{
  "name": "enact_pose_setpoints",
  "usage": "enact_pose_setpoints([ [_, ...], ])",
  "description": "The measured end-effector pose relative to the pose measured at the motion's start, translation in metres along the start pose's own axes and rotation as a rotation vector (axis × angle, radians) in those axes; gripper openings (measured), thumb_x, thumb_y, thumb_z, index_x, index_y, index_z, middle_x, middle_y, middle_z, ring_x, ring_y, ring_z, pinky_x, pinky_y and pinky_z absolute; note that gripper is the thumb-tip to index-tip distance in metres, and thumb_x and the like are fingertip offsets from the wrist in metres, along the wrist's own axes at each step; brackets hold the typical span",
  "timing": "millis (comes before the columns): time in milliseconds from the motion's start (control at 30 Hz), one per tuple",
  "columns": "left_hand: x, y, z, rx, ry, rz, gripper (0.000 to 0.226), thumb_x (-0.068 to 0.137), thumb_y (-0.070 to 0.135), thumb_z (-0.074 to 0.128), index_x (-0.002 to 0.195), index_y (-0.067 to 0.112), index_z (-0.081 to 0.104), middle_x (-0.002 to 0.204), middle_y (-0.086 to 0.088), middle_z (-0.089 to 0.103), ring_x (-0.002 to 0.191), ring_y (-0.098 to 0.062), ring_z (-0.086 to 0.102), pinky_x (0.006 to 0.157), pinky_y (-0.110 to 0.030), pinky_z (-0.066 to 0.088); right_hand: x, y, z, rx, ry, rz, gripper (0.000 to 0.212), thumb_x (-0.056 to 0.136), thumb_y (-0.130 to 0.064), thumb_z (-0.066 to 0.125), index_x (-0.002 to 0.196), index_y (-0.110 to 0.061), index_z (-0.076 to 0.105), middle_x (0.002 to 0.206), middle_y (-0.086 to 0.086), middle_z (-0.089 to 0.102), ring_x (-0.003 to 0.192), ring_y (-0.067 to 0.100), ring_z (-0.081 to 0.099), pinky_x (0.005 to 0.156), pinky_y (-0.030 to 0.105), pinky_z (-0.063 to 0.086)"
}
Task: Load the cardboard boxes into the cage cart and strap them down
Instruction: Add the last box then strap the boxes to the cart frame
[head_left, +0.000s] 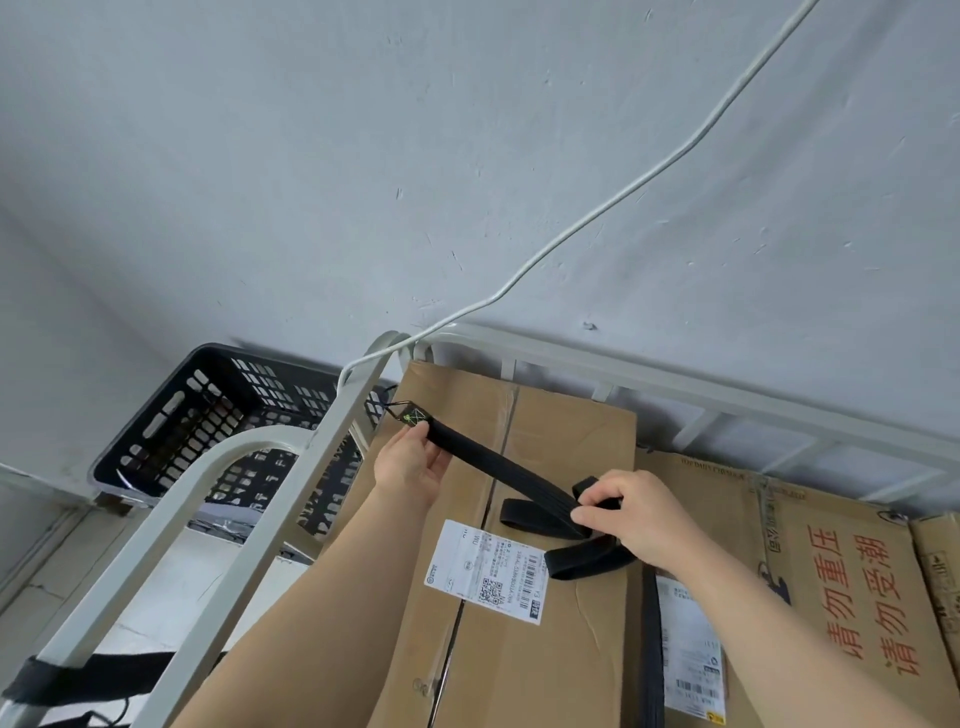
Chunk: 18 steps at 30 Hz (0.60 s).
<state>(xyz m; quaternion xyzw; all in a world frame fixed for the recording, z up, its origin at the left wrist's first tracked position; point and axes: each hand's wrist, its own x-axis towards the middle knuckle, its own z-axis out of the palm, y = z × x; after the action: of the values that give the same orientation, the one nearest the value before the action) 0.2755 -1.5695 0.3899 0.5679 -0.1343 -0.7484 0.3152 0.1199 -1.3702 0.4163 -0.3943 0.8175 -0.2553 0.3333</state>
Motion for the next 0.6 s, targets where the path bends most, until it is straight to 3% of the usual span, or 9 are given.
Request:
enact_pose_setpoints([
  [200, 0.020, 0.004, -0.009, -0.060, 0.103, 0.007, 0.029, 0.091, 0.018, 0.064, 0.116, 0.005, 0.058, 0.106, -0.010, 0.069, 0.085, -0.021, 0.069, 0.054, -0.029, 0.052, 0.019, 0.003, 0.012, -0.015, -0.033, -0.003, 0.005, 0.081, -0.031, 0.072, 0.080, -0.031, 0.068, 0.096, -0.017, 0.061, 0.090, 0.003, 0.057, 0.068, 0.015, 0.038],
  [367, 0.005, -0.009, -0.023, -0.134, 0.259, 0.039, 0.023, 0.089, 0.010, 0.065, 0.109, 0.006, 0.055, 0.089, -0.007, 0.066, 0.074, -0.019, 0.067, 0.070, -0.033, 0.058, 0.020, 0.009, 0.009, -0.026, -0.015, 0.021, 0.004, 0.081, -0.029, 0.073, 0.084, -0.028, 0.069, 0.094, -0.018, 0.061, 0.093, 0.004, 0.056, 0.077, 0.022, 0.037],
  [467, 0.000, -0.010, -0.030, -0.173, 0.318, 0.078, 0.029, 0.088, 0.008, 0.066, 0.116, 0.006, 0.057, 0.099, -0.009, 0.067, 0.084, -0.021, 0.068, 0.082, -0.038, 0.058, 0.019, 0.002, 0.013, -0.011, -0.013, 0.003, 0.006, 0.080, -0.028, 0.074, 0.079, -0.029, 0.068, 0.094, -0.015, 0.062, 0.090, 0.006, 0.058, 0.068, 0.017, 0.040],
  [533, 0.001, -0.005, -0.033, -0.162, 0.321, 0.104, 0.031, 0.088, 0.009, 0.067, 0.118, 0.007, 0.057, 0.105, -0.010, 0.067, 0.088, -0.022, 0.069, 0.083, -0.040, 0.057, 0.020, -0.002, 0.019, -0.005, -0.020, -0.010, 0.005, 0.080, -0.028, 0.074, 0.079, -0.026, 0.069, 0.093, -0.014, 0.062, 0.084, 0.008, 0.060, 0.057, 0.011, 0.041],
  [600, 0.005, 0.000, -0.035, -0.120, 0.318, 0.114, 0.033, 0.088, 0.010, 0.066, 0.120, 0.007, 0.057, 0.104, -0.009, 0.067, 0.090, -0.022, 0.068, 0.084, -0.040, 0.057, 0.021, -0.003, 0.024, 0.000, -0.023, -0.015, 0.005, 0.080, -0.028, 0.075, 0.078, -0.026, 0.070, 0.092, -0.014, 0.062, 0.080, 0.010, 0.062, 0.055, 0.014, 0.045],
])
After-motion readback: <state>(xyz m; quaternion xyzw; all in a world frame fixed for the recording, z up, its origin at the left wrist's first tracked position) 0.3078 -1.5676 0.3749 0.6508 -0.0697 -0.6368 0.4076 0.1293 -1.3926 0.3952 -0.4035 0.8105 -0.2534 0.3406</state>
